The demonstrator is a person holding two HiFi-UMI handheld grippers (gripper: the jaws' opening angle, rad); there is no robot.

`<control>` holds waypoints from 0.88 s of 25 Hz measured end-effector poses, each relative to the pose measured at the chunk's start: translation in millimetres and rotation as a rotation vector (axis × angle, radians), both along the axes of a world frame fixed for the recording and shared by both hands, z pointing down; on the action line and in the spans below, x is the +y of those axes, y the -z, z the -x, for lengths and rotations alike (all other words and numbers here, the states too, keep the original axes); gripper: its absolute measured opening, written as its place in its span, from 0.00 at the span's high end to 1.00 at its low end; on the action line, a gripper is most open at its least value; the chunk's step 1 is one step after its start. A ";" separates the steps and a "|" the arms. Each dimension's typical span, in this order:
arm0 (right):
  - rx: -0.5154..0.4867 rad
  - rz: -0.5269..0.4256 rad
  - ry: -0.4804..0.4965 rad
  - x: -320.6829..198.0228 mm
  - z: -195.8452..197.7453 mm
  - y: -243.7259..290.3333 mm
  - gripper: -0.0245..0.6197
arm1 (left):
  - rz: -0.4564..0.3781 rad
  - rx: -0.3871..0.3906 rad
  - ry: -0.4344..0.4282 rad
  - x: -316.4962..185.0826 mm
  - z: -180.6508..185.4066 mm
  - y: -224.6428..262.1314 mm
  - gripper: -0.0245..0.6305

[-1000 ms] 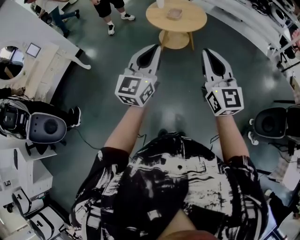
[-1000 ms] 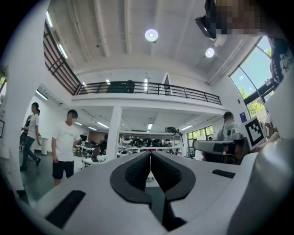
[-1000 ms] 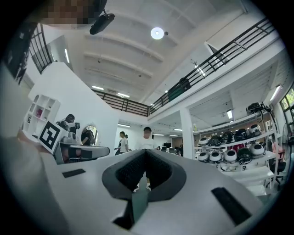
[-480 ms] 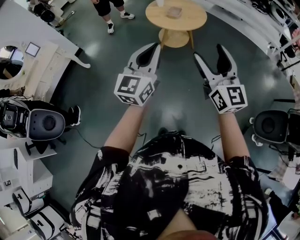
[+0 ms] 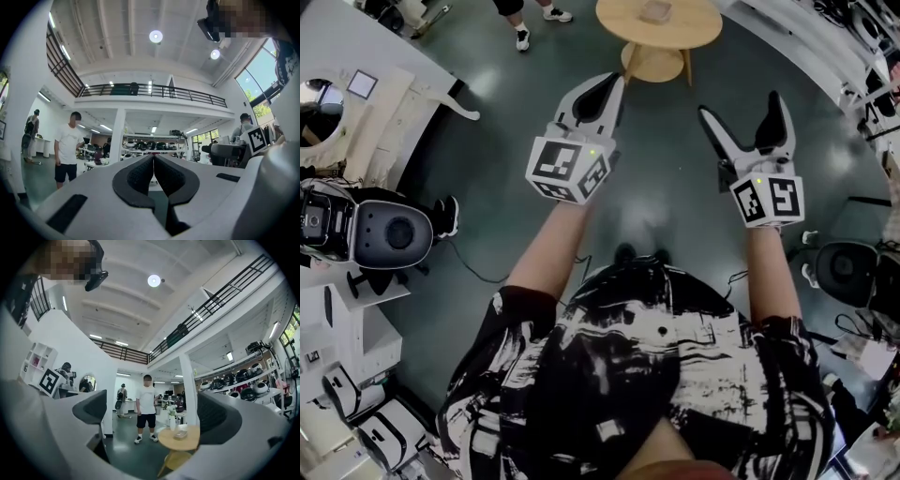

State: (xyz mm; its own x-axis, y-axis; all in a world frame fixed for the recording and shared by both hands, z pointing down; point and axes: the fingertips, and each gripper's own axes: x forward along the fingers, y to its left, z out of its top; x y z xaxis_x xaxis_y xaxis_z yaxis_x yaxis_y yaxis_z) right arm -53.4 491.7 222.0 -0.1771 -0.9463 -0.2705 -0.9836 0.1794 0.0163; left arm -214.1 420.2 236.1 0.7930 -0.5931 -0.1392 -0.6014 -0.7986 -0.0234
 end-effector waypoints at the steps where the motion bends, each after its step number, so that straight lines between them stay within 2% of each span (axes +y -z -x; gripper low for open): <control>1: 0.000 0.008 0.000 -1.5 3.5 -2.7 0.07 | 0.004 -0.002 0.002 -2.2 5.0 -2.3 0.96; 12: 0.041 0.067 -0.026 -19.9 29.2 -25.0 0.07 | 0.005 -0.016 -0.010 -40.4 47.6 -17.7 0.96; 17: 0.058 0.074 -0.047 -29.8 14.8 -29.7 0.07 | 0.002 -0.021 -0.024 -59.9 37.6 -21.8 0.96; 22: 0.060 0.056 -0.047 -65.5 -1.3 -31.0 0.07 | -0.018 -0.028 -0.022 -94.7 22.8 -19.6 0.96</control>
State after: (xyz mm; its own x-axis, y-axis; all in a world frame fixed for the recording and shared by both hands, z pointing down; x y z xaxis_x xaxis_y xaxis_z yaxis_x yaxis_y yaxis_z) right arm -52.1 426.2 253.0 -0.1461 -0.9674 -0.2068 -0.9886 0.1351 0.0663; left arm -236.9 325.5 255.8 0.8096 -0.5730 -0.1274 -0.5826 -0.8110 -0.0540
